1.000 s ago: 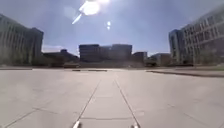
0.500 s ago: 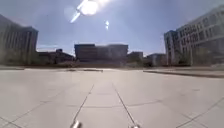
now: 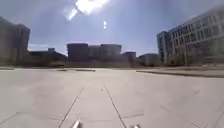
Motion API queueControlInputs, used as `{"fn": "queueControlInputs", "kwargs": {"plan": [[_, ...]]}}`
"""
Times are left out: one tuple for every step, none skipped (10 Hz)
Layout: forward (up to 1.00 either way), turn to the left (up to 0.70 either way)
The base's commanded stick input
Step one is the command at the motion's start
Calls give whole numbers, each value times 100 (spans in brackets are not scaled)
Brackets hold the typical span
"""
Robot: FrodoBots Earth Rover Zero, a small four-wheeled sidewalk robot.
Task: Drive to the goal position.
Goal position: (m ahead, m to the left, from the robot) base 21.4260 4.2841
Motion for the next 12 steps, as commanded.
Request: {"fn": "queueControlInputs", "kwargs": {"plan": [[85,4],[85,4],[85,4],[85,4],[85,4],[85,4],[85,4],[85,4],[85,4],[85,4],[85,4],[85,4]]}}
